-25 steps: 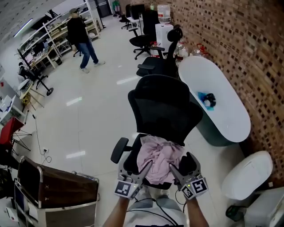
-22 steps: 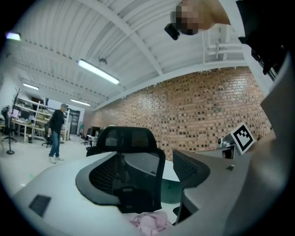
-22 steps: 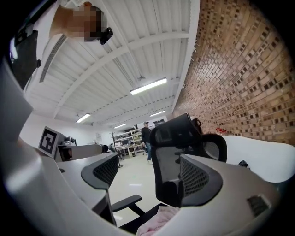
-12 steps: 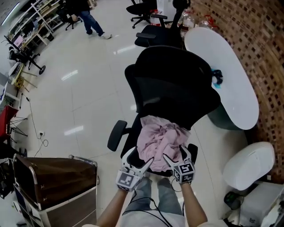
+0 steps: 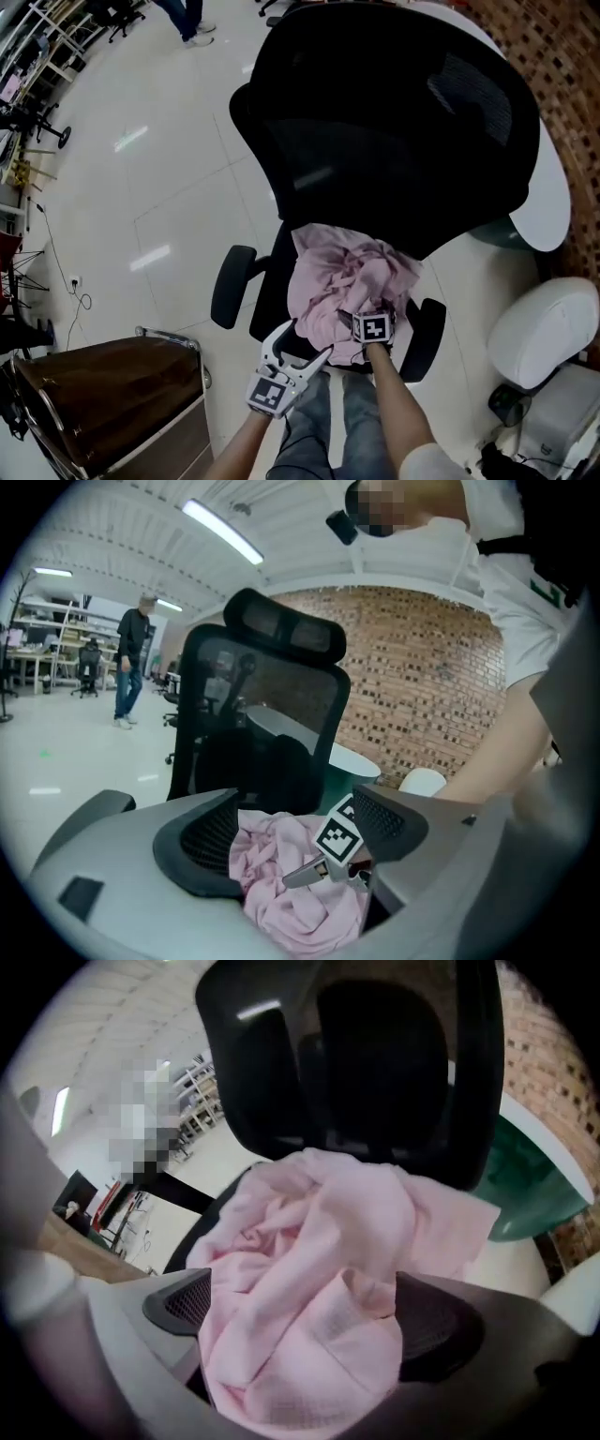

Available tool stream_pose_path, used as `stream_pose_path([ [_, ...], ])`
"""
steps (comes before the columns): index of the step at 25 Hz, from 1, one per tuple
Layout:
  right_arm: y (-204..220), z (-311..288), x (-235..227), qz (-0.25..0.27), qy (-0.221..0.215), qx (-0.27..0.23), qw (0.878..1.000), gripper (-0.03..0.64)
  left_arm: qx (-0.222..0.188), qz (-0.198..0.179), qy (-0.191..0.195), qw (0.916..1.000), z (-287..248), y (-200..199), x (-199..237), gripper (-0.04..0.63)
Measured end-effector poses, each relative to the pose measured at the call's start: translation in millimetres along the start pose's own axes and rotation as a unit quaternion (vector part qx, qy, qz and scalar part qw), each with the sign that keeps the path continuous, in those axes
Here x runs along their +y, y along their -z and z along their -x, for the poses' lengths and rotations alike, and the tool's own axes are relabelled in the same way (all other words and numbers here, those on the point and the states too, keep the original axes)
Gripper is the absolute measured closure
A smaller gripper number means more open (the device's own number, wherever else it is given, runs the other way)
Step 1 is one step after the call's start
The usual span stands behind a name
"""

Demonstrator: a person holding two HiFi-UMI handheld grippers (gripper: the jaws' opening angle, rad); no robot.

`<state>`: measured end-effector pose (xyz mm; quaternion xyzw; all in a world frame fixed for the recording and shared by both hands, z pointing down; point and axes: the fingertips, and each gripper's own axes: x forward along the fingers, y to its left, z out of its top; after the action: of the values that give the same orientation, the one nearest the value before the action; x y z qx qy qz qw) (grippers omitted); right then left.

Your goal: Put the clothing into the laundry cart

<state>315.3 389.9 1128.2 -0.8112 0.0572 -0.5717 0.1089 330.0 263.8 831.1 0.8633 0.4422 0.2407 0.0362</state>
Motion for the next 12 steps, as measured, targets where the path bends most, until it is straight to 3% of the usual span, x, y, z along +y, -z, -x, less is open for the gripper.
stream_pose_path([
  [2, 9.1, -25.1, -10.8, -0.029, 0.007, 0.025, 0.999, -0.021, 0.005, 0.008, 0.005, 0.9999, -11.5, 17.8, 7.8, 0.222],
  [4, 12.1, -44.7, -9.4, -0.033, 0.013, 0.019, 0.999, -0.020, 0.014, 0.015, 0.004, 0.9998, -17.2, 32.8, 18.0, 0.222],
  [7, 18.6, -60.1, -8.6, -0.007, 0.063, -0.003, 0.998, 0.002, 0.026, -0.009, 0.005, 0.9996, -15.5, 48.7, 30.3, 0.222],
  [9, 25.8, -67.2, -13.9, 0.019, 0.091, 0.009, 0.996, 0.021, 0.028, -0.013, 0.001, 0.9995, -15.5, 47.7, 34.1, 0.222],
  [11, 27.1, -72.5, -14.9, 0.040, 0.088, 0.036, 0.995, 0.078, 0.023, 0.005, -0.013, 0.9996, -16.9, 40.8, 37.6, 0.222],
  [12, 21.7, -72.0, -12.9, 0.048, 0.076, 0.041, 0.995, 0.142, 0.022, 0.009, -0.018, 0.9995, -17.0, 39.1, 38.9, 0.222],
])
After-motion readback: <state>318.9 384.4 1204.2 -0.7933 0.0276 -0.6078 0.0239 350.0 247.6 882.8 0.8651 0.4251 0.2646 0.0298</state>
